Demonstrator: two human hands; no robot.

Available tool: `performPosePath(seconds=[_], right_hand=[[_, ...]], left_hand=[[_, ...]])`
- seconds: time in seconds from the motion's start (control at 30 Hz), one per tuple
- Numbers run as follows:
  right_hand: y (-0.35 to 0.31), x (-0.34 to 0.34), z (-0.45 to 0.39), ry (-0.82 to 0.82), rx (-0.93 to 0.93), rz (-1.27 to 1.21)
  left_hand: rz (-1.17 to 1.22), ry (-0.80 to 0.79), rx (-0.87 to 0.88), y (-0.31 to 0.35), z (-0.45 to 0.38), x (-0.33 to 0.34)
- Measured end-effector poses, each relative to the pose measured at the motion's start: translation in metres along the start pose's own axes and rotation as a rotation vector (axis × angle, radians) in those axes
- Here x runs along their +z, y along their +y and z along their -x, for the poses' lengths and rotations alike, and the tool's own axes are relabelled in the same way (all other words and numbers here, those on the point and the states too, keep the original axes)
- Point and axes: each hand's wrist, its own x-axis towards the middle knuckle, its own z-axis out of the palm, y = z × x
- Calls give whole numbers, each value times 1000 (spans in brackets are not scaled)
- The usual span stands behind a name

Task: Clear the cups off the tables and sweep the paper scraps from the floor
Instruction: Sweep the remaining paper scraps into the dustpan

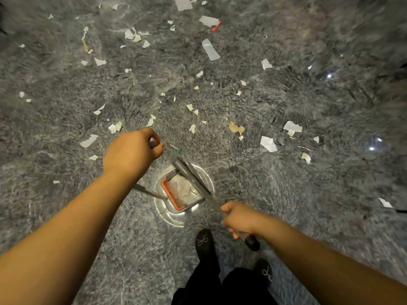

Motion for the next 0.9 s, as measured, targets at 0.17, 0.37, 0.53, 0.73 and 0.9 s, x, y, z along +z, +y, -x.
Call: performPosePath(seconds=[0.17, 0.37, 0.53, 0.73, 0.9], right_hand=[[0, 4, 14, -34, -27, -126], [3, 2, 34, -25, -70, -109], [3, -9, 41, 27, -67, -158], [8, -26, 47, 92, -39, -254], [17, -42, 46, 133, 0, -323]], left_hand=[[6, 10, 18, -4, 7, 1], [24, 25, 18, -11, 14, -2], [61, -4, -8, -15, 17, -2], [96, -24, -20, -24, 25, -7], [106, -19, -66, -38, 46, -17]])
